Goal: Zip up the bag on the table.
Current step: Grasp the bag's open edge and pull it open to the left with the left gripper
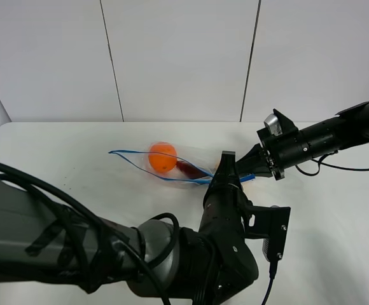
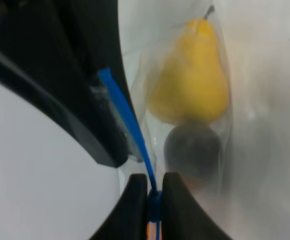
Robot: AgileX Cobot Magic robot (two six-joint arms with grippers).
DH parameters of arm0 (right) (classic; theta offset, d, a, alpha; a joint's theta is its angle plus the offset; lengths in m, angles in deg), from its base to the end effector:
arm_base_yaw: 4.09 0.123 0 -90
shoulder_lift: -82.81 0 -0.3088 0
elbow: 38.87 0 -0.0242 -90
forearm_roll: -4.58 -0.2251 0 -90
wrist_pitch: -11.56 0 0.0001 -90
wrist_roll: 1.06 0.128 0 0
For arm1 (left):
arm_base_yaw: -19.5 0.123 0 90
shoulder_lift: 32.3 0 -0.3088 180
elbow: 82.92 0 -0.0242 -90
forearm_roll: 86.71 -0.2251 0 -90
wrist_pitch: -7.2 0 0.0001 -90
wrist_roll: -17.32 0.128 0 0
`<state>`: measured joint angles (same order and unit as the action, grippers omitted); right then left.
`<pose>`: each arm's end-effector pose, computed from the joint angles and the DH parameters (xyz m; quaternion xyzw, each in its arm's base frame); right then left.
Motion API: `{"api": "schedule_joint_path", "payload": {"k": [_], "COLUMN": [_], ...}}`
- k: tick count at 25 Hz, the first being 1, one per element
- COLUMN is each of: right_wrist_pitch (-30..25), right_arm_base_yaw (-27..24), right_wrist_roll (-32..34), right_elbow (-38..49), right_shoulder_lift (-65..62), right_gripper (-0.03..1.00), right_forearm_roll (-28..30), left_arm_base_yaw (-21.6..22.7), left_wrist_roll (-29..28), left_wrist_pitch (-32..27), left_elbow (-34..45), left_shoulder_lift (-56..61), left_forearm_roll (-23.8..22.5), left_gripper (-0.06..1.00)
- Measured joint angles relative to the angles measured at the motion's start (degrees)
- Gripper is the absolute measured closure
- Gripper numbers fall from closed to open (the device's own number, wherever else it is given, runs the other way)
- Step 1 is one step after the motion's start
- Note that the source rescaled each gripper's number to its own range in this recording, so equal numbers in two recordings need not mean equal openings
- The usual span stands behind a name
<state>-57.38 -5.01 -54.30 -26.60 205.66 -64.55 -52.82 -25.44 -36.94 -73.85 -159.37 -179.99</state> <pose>0.3475 0.1061 0.1774 -0.0771 0.8595 0.5014 0.0636 0.2145 -0.3796 0.1612 0.6808 0.5304 0.2725 0.4252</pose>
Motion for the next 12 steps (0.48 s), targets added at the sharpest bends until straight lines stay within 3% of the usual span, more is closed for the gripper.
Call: {"api": "schedule_joint_path", "payload": {"k": [12], "right_wrist_pitch": [-0.6], "right_arm_base_yaw": [0.0], "right_wrist_roll": [0.0], "right_elbow": [0.0], "right_shoulder_lift": [0.0], "right_gripper": [0.97], "right_forearm_roll": [-0.3], "left_arm_base_yaw": [1.1], "left_wrist_roll": [4.3], "left_wrist_pitch": [-1.1], "left_elbow": [0.0], "left_shoulder_lift": [1.4], "left_forearm_roll": [3.8], "left_gripper": [0.94]}}
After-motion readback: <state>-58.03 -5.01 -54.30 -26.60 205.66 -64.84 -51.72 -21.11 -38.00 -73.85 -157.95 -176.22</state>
